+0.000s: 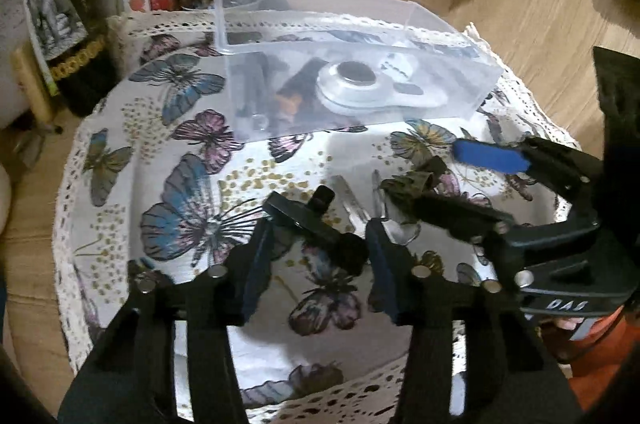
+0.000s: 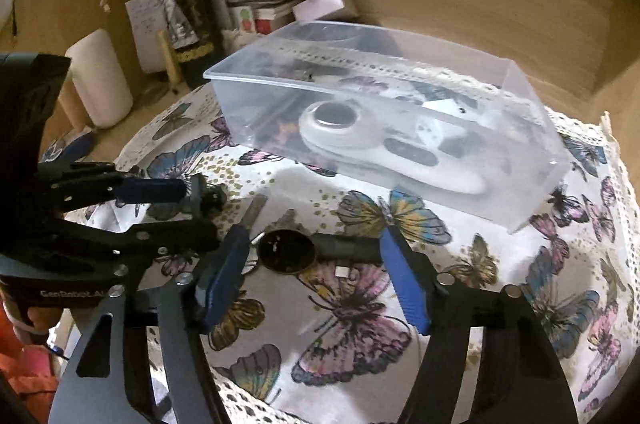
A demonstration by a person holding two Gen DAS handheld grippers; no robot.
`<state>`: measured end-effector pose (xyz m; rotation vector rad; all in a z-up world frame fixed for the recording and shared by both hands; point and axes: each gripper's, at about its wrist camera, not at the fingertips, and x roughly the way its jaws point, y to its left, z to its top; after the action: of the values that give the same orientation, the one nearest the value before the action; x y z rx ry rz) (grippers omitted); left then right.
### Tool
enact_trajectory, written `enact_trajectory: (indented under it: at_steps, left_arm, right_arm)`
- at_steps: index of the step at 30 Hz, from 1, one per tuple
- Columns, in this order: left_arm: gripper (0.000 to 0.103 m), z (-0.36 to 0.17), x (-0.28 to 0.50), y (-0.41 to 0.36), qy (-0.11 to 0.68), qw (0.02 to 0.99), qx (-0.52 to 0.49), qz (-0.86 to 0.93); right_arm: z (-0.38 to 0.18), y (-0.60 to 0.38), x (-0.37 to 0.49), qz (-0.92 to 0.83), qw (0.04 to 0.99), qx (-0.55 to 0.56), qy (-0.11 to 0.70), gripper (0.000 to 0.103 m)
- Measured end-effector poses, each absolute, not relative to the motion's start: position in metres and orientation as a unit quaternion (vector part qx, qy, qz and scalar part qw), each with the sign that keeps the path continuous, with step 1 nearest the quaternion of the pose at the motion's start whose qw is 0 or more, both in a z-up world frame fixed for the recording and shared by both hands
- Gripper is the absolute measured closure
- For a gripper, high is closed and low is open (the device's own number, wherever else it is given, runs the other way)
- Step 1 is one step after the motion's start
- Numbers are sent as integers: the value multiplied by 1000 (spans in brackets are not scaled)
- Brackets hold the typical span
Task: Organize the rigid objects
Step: 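Grasp a small black item with the left tool while the right tool grasps a black round disc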
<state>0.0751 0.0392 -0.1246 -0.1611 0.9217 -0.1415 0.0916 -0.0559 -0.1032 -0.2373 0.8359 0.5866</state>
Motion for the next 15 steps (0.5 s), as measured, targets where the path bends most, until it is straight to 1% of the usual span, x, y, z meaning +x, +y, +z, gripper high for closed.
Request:
enact_trajectory:
  at_steps: [1, 2, 3, 4, 5, 7, 8, 15]
  left_arm:
    - [62, -126, 76, 37, 445, 889, -77, -72]
    - [64, -126, 78, 36, 447, 888, -75, -73]
    - [65, -127, 79, 36, 449, 888, -75, -74]
    - [65, -127, 81, 35, 450, 887, -77, -76]
    - [65, -127, 83, 35, 452, 885, -79, -77]
    - [65, -127, 86, 35, 454, 884, -82, -78]
    - [65, -128, 88, 36, 454, 884, -83, -77]
    - [65, -129, 99, 35, 455, 883, -86, -74]
  right_arm:
    - [-105, -55, 92, 283, 863, -115, 401, 45]
    - [-107, -53, 92, 286, 861, -118, 405, 49]
    - [-110, -51, 93, 289, 857, -122, 409, 56]
    - [-111, -49, 94, 291, 854, -123, 413, 59]
    - [-114, -49, 94, 292, 852, -124, 417, 65]
    - [-115, -49, 92, 291, 853, -126, 415, 68]
    - [-114, -50, 91, 294, 852, -125, 415, 72]
    - [-111, -55, 87, 290, 858, -127, 405, 72]
